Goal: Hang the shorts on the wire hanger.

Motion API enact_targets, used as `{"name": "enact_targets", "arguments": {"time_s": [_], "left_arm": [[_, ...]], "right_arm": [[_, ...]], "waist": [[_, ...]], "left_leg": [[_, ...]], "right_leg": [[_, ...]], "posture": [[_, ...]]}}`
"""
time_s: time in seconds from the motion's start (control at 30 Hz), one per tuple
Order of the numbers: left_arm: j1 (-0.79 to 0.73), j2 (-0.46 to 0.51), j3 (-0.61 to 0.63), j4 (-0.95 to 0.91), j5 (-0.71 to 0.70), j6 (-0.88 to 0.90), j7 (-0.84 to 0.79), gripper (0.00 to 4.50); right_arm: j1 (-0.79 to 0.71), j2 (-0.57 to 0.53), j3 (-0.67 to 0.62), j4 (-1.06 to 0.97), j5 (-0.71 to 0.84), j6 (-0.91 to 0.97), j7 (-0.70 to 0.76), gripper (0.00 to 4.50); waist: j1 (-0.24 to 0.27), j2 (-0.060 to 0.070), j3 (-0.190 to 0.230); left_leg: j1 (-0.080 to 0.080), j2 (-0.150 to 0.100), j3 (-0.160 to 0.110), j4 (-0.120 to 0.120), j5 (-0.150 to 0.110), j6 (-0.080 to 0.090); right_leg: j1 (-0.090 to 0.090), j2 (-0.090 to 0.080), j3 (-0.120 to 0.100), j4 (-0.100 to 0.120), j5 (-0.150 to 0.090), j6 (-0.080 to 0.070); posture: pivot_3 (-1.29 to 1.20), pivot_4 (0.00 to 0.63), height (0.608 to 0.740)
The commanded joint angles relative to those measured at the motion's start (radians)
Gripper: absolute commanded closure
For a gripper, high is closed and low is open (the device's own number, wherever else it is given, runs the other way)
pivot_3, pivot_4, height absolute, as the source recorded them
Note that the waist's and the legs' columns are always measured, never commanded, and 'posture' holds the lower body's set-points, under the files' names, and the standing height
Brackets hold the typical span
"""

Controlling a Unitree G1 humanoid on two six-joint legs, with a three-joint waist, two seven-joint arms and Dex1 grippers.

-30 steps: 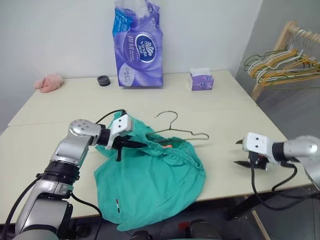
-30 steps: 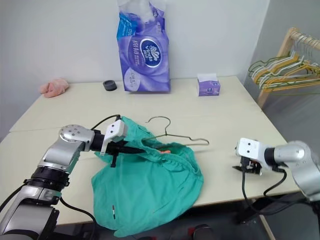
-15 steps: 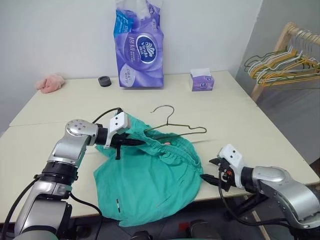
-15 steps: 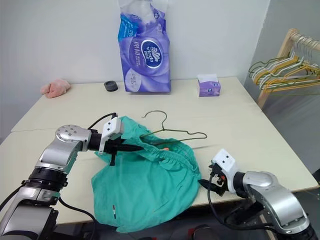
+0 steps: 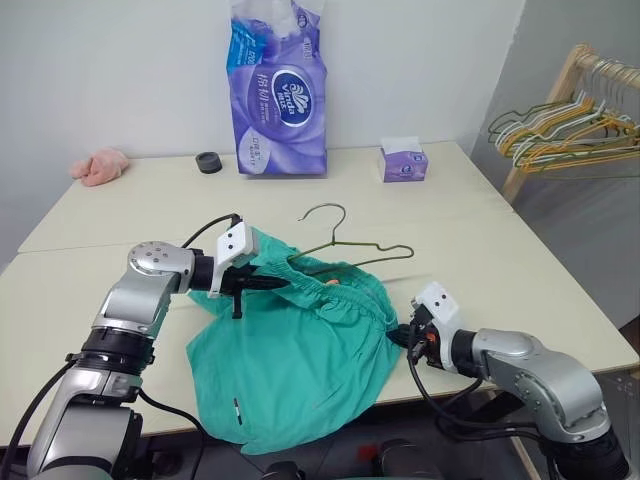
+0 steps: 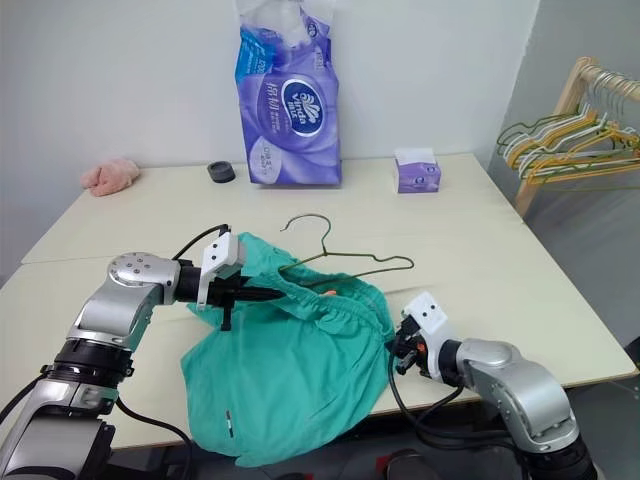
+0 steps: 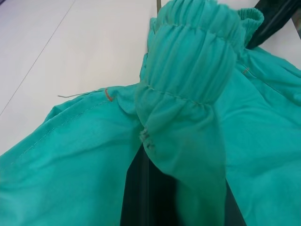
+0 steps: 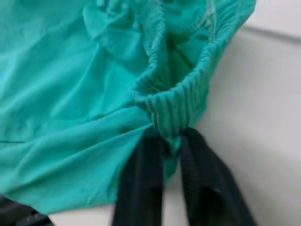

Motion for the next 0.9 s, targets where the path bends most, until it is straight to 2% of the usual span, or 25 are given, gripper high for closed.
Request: {"name": "enact_targets", "arguments": {"time_s": [0.03, 0.13, 0.27, 0.3, 0.43, 0.57, 0.83, 0.9], "left_arm": [[-0.002, 0.014, 0.038, -0.040, -0.018, -0.002, 0.016, 4.50], [-0.002, 0.012, 0.036, -0.038, -0.018, -0.003, 0.022, 4.50], [-0.005, 0.010, 0.034, -0.033, -0.016, -0.006, 0.025, 4.50], [-0.006, 0.010, 0.034, -0.032, -0.016, -0.007, 0.024, 4.50], [-0.015, 0.003, 0.030, -0.021, -0.015, -0.012, 0.024, 4.50], [-0.020, -0.002, 0.026, -0.018, -0.014, -0.013, 0.023, 4.50], [-0.023, -0.008, 0.025, -0.015, -0.015, -0.012, 0.022, 4.50], [-0.019, -0.007, 0.026, -0.020, -0.016, -0.009, 0.022, 4.50]], "right_arm": [[0.005, -0.135, -0.024, -0.049, 0.012, -0.046, 0.080, 4.48], [0.020, -0.221, -0.048, -0.052, 0.039, -0.054, 0.128, 3.78], [0.034, -0.289, -0.077, -0.058, 0.072, -0.061, 0.169, 2.40], [0.035, -0.288, -0.099, -0.062, 0.092, -0.045, 0.170, 2.07], [-0.007, -0.134, -0.180, -0.059, 0.173, 0.071, 0.057, 0.74], [-0.023, -0.011, -0.156, -0.037, 0.152, 0.131, -0.062, 0.74], [-0.038, 0.094, -0.072, 0.028, 0.107, 0.086, -0.163, 0.74], [-0.045, 0.105, -0.048, 0.065, 0.063, 0.042, -0.196, 1.12]], "waist": [[0.004, 0.000, 0.000], [0.006, 0.000, 0.000], [0.007, 0.000, 0.000], [0.007, 0.000, 0.000], [0.005, -0.001, 0.000], [-0.001, -0.001, 0.000], [-0.003, 0.000, 0.000], [-0.003, 0.000, 0.000]], "left_leg": [[0.000, -0.001, 0.000, 0.000, 0.000, 0.000], [0.000, -0.001, 0.000, 0.000, 0.000, 0.000], [0.000, -0.001, 0.000, 0.000, 0.000, 0.000], [0.000, -0.001, 0.000, 0.000, 0.000, 0.000], [0.000, 0.000, 0.000, 0.000, 0.000, 0.000], [0.000, 0.000, 0.000, 0.000, 0.000, 0.000], [0.000, -0.001, 0.000, 0.000, 0.000, 0.000], [0.000, -0.001, 0.000, 0.000, 0.000, 0.000]], "right_leg": [[0.000, -0.001, 0.000, 0.000, 0.000, 0.000], [0.000, -0.001, 0.000, 0.000, 0.000, 0.000], [0.001, -0.001, 0.000, 0.000, 0.000, 0.001], [0.001, -0.001, 0.000, 0.000, 0.000, 0.001], [0.001, 0.000, 0.000, 0.000, 0.000, 0.001], [0.000, 0.000, 0.000, 0.000, 0.000, 0.000], [0.000, -0.001, 0.000, 0.000, 0.000, 0.000], [0.000, -0.001, 0.001, 0.000, 0.000, 0.000]], "posture": [[-0.15, 0.000, 0.740], [-0.16, 0.000, 0.740], [-0.17, 0.000, 0.740], [-0.17, 0.000, 0.740], [-0.17, 0.000, 0.740], [-0.18, 0.000, 0.740], [-0.17, 0.000, 0.740], [-0.16, 0.000, 0.740]]}}
